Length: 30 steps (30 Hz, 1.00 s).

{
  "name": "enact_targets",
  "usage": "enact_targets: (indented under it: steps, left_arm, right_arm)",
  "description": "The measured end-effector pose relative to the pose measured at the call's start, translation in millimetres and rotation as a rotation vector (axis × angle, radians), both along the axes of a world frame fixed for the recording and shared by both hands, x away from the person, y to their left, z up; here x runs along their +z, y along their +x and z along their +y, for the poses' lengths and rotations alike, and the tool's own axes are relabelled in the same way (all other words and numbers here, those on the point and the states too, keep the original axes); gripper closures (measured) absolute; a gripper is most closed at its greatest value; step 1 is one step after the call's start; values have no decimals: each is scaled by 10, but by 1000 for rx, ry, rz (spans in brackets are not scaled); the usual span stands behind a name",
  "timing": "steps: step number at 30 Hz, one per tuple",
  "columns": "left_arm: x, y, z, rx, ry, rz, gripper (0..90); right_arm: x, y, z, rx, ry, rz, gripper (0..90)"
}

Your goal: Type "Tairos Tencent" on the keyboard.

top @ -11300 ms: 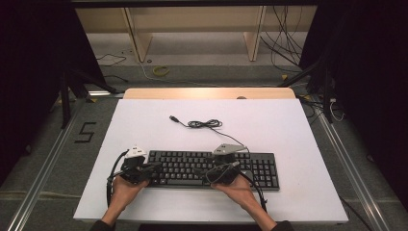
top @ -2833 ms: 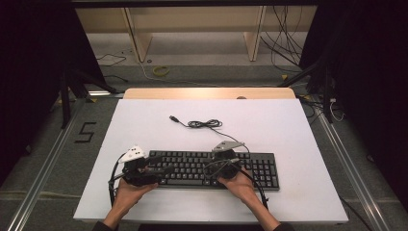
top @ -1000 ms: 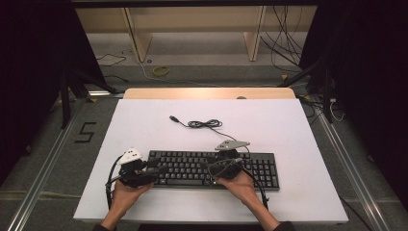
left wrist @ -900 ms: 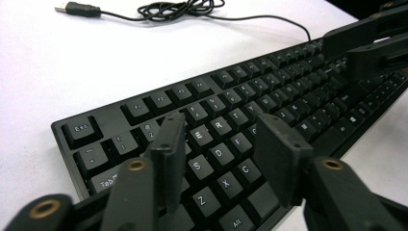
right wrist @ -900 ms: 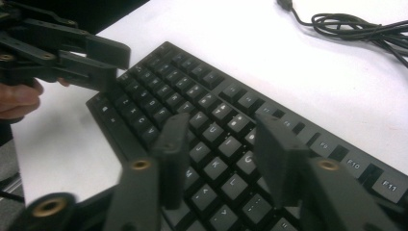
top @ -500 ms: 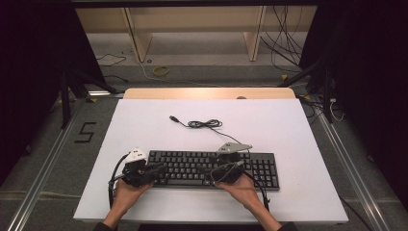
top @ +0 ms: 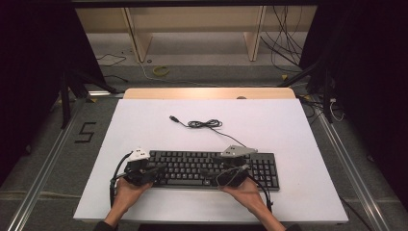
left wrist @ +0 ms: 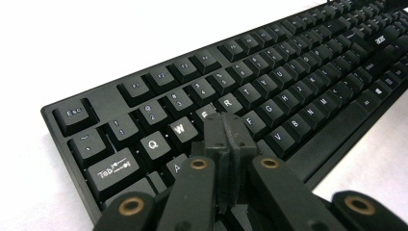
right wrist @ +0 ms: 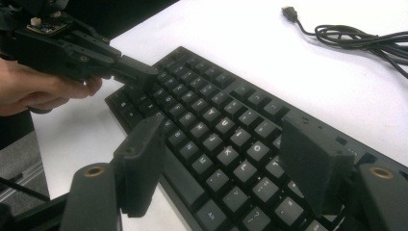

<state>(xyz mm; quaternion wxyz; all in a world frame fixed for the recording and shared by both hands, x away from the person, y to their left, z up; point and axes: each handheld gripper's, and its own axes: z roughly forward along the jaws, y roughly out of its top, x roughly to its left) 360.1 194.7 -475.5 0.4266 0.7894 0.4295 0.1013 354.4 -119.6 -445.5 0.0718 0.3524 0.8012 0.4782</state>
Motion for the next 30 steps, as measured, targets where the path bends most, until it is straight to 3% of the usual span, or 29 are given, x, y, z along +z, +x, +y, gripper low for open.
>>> enact_targets:
  steps: [28, 30]
  left_arm:
    - [-71, 66, -50, -7, 41, 40, 890]
    - [-84, 65, -54, -3, 29, 45, 890]
  right_arm:
    - [-15, -108, -28, 19, -9, -7, 308]
    - [-13, -112, -29, 19, -9, -7, 308]
